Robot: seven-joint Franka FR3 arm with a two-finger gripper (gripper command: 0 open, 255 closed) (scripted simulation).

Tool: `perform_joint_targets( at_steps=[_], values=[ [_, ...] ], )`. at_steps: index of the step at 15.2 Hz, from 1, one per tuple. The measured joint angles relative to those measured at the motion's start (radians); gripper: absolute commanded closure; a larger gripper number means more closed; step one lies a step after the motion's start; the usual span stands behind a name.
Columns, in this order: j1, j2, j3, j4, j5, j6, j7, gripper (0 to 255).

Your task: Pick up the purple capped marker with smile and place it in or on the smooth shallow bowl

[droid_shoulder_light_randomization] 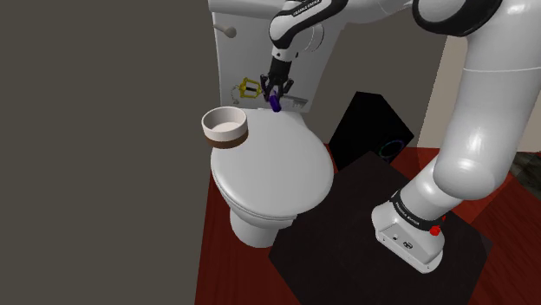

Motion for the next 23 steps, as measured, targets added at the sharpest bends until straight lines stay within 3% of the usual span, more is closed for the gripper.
perform_joint_targets(
  at_steps=[14, 23],
  values=[
    [-0.001, -0.09, -0.007, 0.065, -0.018, -0.153, 0.029, 255],
    [0.114, -0.078, 0.047, 0.091, -0.027, -0.138, 0.197, 255]
  ],
)
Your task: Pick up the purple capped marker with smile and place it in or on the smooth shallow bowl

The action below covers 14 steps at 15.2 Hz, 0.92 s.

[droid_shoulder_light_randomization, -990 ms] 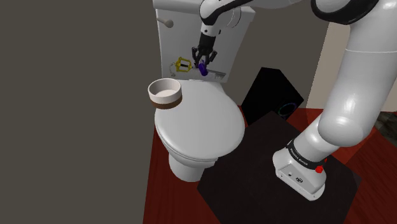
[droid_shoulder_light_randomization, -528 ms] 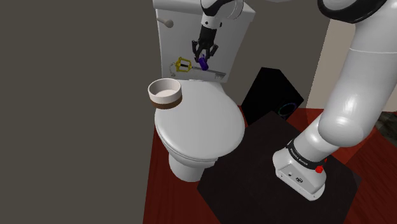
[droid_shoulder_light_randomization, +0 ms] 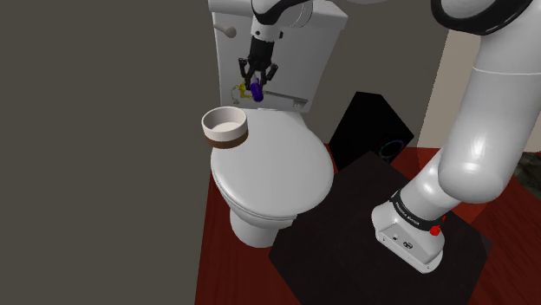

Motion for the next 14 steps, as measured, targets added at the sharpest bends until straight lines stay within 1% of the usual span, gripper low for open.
perform_joint_targets(
  at_steps=[3, 6, 8, 14],
  values=[
    [0.042, 0.023, 0.018, 0.037, -0.006, -0.003, 0.063, 255],
    [0.087, 0.068, 0.035, 0.102, -0.015, -0.011, 0.128, 255],
    [0.113, 0.082, 0.044, 0.121, -0.019, -0.01, 0.164, 255],
    [0.124, 0.114, 0.047, 0.101, -0.018, 0.044, 0.17, 255]
  ],
)
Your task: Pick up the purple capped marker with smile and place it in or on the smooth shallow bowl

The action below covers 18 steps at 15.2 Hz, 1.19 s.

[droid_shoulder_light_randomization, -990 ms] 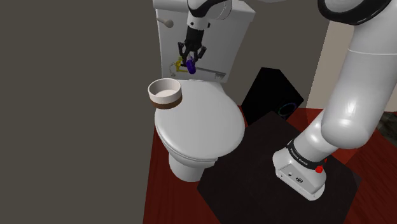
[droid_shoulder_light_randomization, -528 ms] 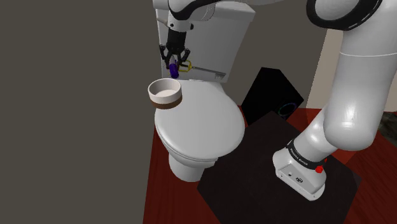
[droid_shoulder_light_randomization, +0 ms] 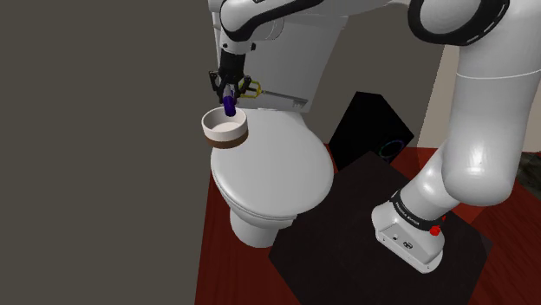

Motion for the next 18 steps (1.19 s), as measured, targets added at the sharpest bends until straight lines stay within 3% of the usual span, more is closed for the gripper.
perform_joint_targets(
  at_steps=[7, 14, 15, 18],
  values=[
    [0.002, 0.053, 0.001, -0.02, 0.003, 0.073, -0.012, 255],
    [0.001, 0.06, 0.001, -0.028, 0.004, 0.087, -0.016, 255],
    [0.001, 0.06, 0.001, -0.028, 0.004, 0.087, -0.016, 0],
    [0.001, 0.06, 0.001, -0.028, 0.004, 0.087, -0.016, 0]
  ],
)
